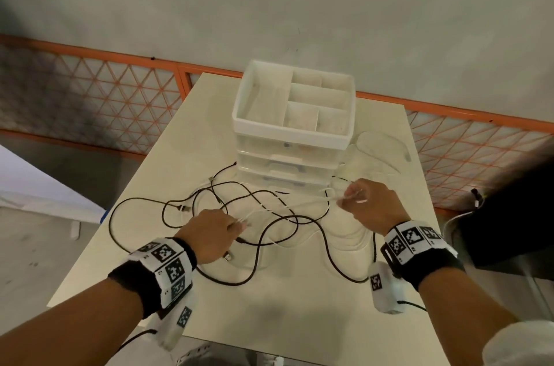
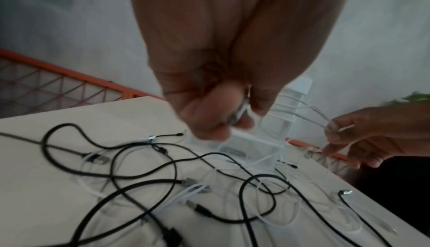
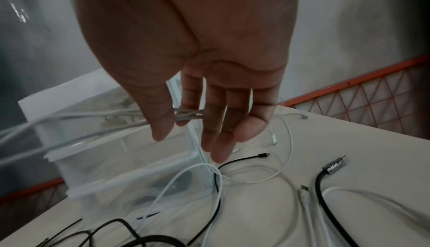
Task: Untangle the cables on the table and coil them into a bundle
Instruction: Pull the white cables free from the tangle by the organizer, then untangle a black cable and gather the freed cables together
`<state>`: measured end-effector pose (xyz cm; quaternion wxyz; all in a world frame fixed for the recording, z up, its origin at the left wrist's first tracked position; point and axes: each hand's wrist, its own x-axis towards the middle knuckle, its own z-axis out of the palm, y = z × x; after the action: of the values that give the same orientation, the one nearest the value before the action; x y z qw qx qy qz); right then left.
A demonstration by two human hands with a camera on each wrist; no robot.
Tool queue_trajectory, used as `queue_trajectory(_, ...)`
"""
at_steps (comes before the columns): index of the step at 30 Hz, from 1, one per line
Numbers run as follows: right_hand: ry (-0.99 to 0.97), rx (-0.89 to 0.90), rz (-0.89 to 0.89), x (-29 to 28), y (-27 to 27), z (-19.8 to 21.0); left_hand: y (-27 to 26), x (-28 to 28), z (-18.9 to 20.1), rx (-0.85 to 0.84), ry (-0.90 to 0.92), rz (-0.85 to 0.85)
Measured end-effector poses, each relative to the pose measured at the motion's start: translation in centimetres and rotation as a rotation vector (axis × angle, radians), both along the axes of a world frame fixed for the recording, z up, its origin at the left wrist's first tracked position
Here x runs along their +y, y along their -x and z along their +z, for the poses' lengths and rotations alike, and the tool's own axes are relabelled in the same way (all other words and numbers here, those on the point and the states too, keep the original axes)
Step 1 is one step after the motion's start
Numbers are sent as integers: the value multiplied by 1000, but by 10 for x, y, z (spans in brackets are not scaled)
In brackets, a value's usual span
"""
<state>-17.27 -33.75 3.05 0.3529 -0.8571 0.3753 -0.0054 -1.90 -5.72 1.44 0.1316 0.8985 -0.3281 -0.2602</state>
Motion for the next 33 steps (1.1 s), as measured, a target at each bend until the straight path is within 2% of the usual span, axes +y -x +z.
queue_trajectory(2, 13, -164, -25, 7, -2, 8, 2, 1, 1, 54, -86, 56)
queue_trajectory(4, 13, -265, -6, 19, -7, 14, 2, 1, 8, 131, -79, 136)
queue_trajectory(6, 38, -306, 8, 38, -12, 8, -9, 0, 10, 356, 86, 339)
queue_trajectory(8, 109, -315, 72, 67, -11, -13, -19, 2, 8, 519, 249, 417)
queue_trajectory(10, 185, -239, 251, 99, -11, -38, -25, 0, 15, 573, 312, 458)
queue_trajectory(13, 131, 76, 552, 137, -19, -69, -28, -3, 26, 562, 379, 481)
queue_trajectory(15, 133, 247, 614, 149, -24, -84, -30, -3, 32, 544, 405, 496)
queue_trajectory(18, 321, 309, 647, 155, -31, -89, -33, -3, 38, 530, 436, 579)
queue_trajectory(21, 327, 166, 593, 147, -36, -60, -32, -1, 42, 510, 494, 550)
queue_trajectory(24, 263, -86, 448, 129, -46, -6, -25, 1, 39, 445, 469, 319)
queue_trajectory(26, 188, -267, 326, 113, -51, 31, -20, -2, 34, 454, 450, 238)
queue_trajectory(29, 95, -443, 157, 92, -49, 75, -19, -4, 29, 448, 484, 252)
queue_trajectory(33, 12, -654, -102, 65, -37, 95, -24, -6, 28, 555, 567, 379)
